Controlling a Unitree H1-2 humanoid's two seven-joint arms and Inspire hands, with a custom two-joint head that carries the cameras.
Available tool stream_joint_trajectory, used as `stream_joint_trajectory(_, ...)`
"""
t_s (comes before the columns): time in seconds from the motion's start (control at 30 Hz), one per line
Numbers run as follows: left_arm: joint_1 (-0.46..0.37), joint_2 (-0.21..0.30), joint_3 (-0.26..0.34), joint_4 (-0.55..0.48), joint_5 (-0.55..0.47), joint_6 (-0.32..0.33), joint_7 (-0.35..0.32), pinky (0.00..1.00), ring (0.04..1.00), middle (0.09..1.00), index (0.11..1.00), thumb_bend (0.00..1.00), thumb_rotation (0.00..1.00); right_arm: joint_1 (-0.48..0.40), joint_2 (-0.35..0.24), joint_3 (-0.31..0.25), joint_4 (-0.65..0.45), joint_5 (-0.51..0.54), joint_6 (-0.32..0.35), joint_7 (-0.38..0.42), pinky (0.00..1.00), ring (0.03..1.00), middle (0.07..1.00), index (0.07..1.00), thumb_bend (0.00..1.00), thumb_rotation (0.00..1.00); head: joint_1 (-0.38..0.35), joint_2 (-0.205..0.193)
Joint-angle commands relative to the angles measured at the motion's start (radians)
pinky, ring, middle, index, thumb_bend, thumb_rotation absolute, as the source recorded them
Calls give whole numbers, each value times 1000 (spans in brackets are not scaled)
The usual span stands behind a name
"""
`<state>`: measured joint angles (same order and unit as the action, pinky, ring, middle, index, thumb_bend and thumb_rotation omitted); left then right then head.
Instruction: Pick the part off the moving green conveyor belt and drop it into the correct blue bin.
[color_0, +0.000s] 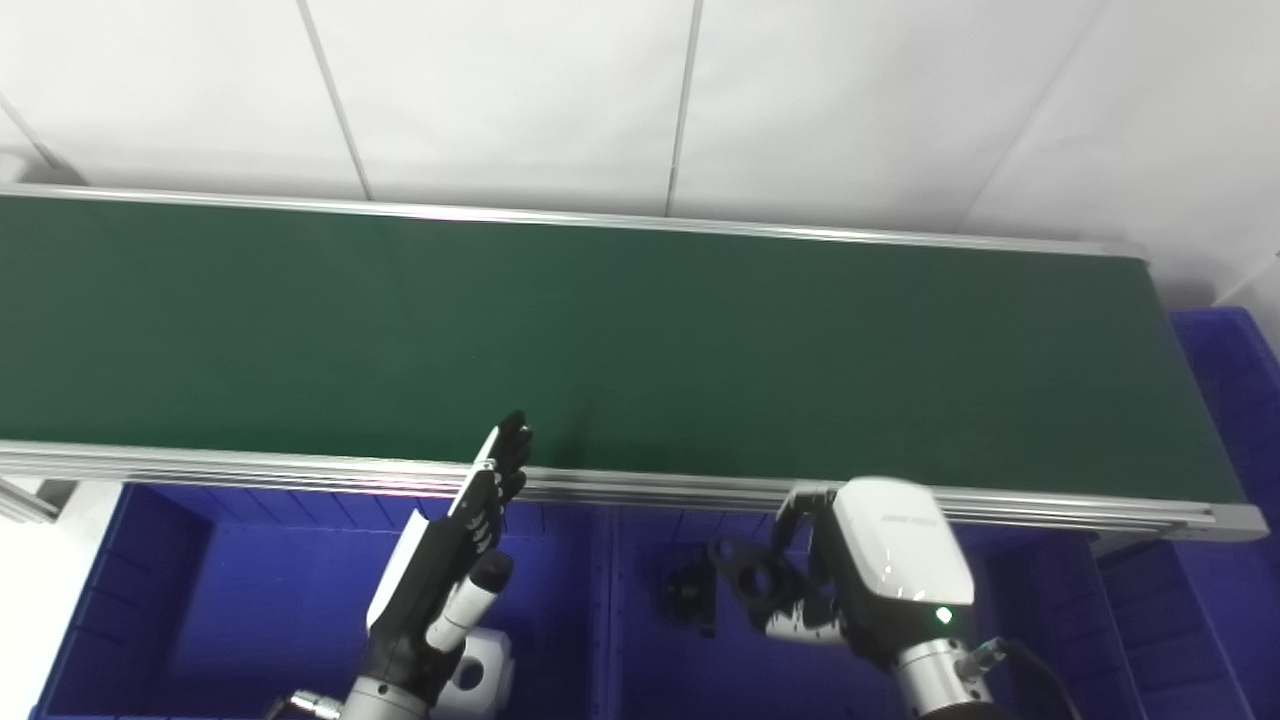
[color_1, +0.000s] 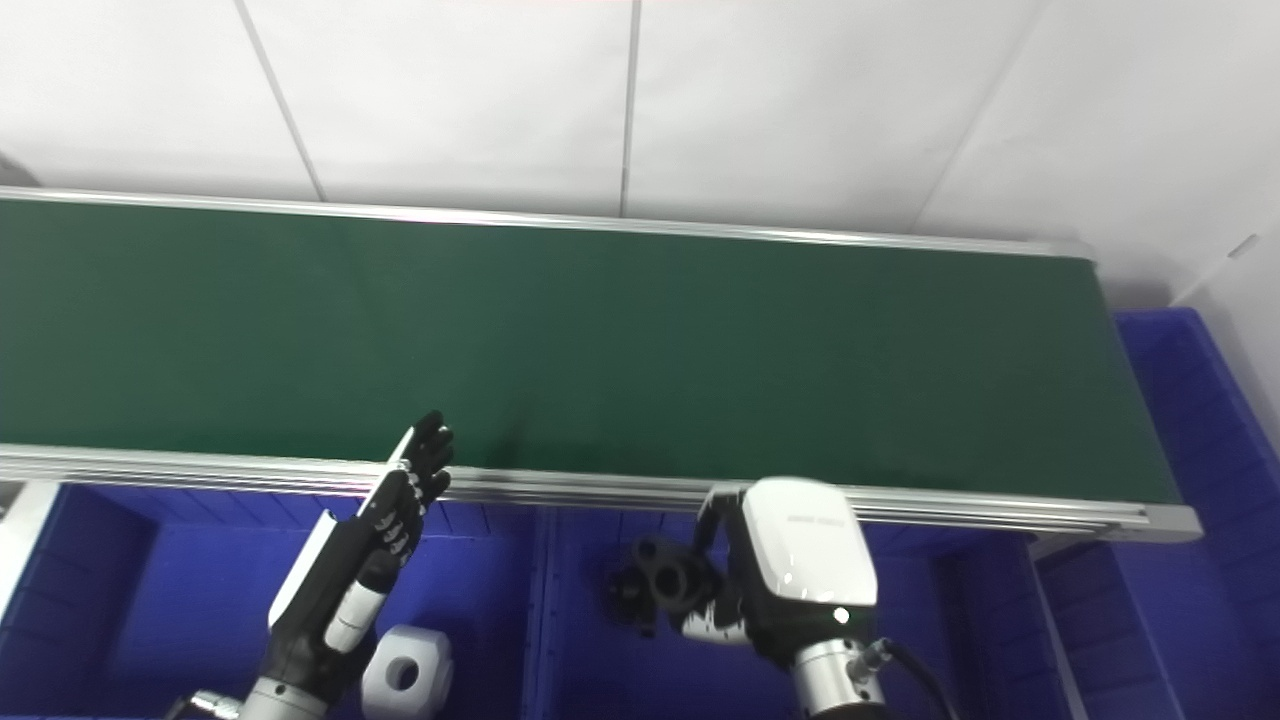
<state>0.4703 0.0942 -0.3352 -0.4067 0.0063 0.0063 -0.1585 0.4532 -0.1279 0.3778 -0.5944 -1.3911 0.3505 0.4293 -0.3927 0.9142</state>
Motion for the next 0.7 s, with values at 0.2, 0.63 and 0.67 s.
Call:
stream_joint_trajectory(0.2, 0, -6, 3, -46, -14, 20, -14, 1000, 1000, 1000, 1000, 916, 894, -19, 31, -29, 93, -100, -11, 102, 168, 253, 359, 490, 516, 142, 13, 7)
stream_joint_trajectory(0.63, 1, -9, 0, -31, 10, 7, -16, 997, 1000, 1000, 1000, 935, 902, -16, 76, -54, 83, -298, -80, 339, 979, 936, 979, 945, 1000, 756, 33, -5)
stream_joint_trajectory(0.67, 1, -9, 1, -29, 5, 6, -17, 999, 1000, 1000, 1000, 931, 892, -16, 81, -58, 83, -290, -80, 340, 871, 922, 970, 937, 1000, 741, 33, -5)
